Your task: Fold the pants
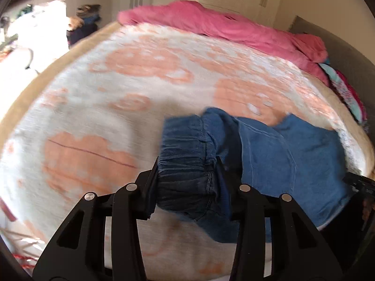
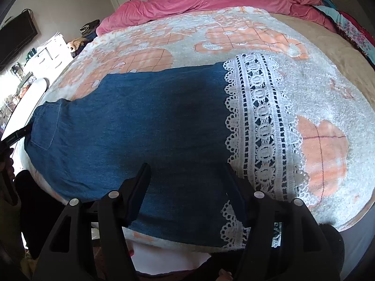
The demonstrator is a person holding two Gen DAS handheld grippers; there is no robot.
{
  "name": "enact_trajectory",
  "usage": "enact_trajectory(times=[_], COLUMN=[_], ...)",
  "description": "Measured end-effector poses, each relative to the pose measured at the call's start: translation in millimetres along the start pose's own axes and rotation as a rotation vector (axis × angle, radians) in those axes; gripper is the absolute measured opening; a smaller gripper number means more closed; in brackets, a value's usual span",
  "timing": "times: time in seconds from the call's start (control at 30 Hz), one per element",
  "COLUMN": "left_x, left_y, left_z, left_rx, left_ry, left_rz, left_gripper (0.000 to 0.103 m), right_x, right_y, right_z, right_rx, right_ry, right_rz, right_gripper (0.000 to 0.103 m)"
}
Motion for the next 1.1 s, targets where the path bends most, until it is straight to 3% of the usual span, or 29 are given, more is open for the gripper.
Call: enact_trajectory(times=[0.07,0.17,0.37,0.53,0.6,0.77,1.0,1.1], left_x=[-8,-11,-11,28,57,130,180,182], left_y=[-10,-14,39,54,39,-16,-106,-134], left_z=[4,10,-7,-39,-54,-83,-82,-79], left_rx=[-0.041,-0.059,0.060,0.128,0.116,0.047,-0.132,-0.186], left_ry=[0.048,0.061,0.053,-0.013,-0.055,-0.134,-0.205,-0.196], left_rz=[0.039,0.033,-0.020,0.085,0.147,0.311,0.374,0.370], left_gripper=[0.037,0.045,0.055,0.064,0.065,0.065,0.064,0.064], right_x=[0,-3,-2,5,14,57,98,104], right_y=[-1,-3,1,32,45,51,-4,-29], right_z=[0,1,0,-19,-32,-75,-115,-120], right_rx=[0.000,0.001,0.014,0.111,0.152,0.194,0.076,0.027], right_ry=[0.007,0.016,0.011,-0.064,-0.089,-0.136,-0.175,-0.203], right_rz=[0.008,0.006,-0.029,-0.140,-0.161,-0.105,-0.087,-0.124], right_gripper=[0.063,0.069,0.068,0.068,0.068,0.068,0.065,0.052])
Point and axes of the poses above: each gripper's, at about its wrist camera, not at the fingertips, and y roughly against the way its jaws point, x to its right, z to its underside, the point moved 7 cm from there along -y, roughly the way its jaws point, and after that the axes turned 6 degrees about -y, right-handed, at the moved point
